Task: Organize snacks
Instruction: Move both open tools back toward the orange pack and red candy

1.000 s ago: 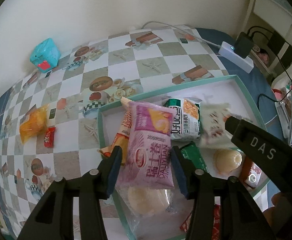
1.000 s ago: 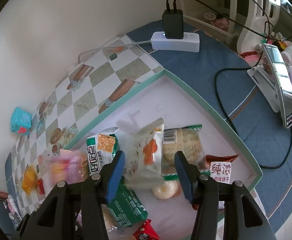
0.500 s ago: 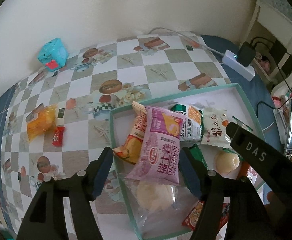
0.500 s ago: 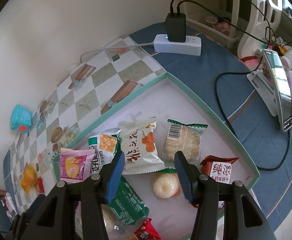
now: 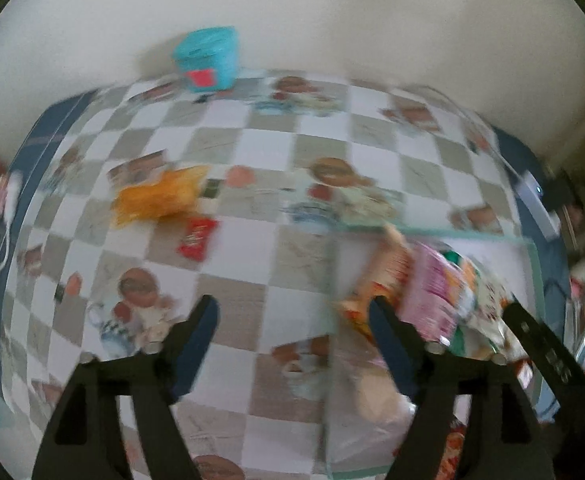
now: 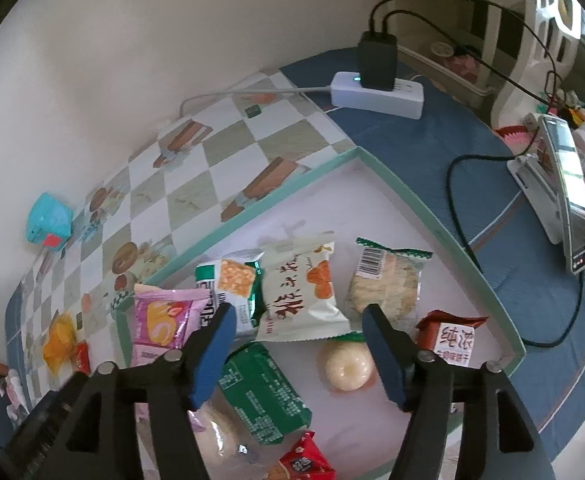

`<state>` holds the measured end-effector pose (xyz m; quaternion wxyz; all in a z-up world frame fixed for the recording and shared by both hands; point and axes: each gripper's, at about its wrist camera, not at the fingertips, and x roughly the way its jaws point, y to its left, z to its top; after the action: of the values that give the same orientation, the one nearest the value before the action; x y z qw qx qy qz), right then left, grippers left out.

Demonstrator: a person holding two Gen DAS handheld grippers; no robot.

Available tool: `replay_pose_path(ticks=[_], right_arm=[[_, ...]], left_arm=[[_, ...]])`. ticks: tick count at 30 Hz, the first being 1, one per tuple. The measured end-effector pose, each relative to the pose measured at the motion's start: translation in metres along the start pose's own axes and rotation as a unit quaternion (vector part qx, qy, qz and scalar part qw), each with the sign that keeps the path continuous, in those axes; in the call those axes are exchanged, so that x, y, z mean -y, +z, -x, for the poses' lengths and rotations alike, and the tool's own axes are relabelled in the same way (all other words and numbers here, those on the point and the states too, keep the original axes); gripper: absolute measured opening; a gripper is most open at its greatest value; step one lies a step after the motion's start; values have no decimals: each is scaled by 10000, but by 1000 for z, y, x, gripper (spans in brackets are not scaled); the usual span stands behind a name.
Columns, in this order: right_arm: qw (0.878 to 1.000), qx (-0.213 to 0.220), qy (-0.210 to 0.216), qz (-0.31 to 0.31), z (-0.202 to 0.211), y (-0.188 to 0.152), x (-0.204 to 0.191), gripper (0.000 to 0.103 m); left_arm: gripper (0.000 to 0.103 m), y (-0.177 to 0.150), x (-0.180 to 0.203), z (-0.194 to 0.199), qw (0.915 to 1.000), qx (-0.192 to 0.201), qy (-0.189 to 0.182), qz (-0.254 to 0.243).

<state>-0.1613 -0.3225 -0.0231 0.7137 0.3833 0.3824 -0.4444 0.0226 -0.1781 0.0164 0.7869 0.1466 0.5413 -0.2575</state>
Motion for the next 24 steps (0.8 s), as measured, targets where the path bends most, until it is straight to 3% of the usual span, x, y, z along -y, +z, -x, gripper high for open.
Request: replay_pose_path(ticks=[7, 9, 11, 14, 18, 24], right_arm=[[9995, 10, 118, 309, 1, -6, -19, 80], [9992, 31, 140, 371, 2, -8, -23, 91], [9989, 58, 140, 454, 3, -9, -28, 92], [9983, 67, 190, 549, 5, -12, -33, 92], [9974, 118, 234, 669, 8, -15, -40, 102], [9959, 161, 390, 796, 13, -19, -51, 103]], left_arm=[[83, 3, -58, -6, 9962, -71, 158, 854], [83, 3, -73, -5, 9942, -67, 186, 1055], [83, 3, -85, -5, 9922, -62, 210, 1228], [83, 3, -100, -2, 9896, -19, 268, 1413], [83, 3, -116, 1, 9867, 17, 269, 1601], [83, 2, -135, 3, 9827, 32, 224, 1840]])
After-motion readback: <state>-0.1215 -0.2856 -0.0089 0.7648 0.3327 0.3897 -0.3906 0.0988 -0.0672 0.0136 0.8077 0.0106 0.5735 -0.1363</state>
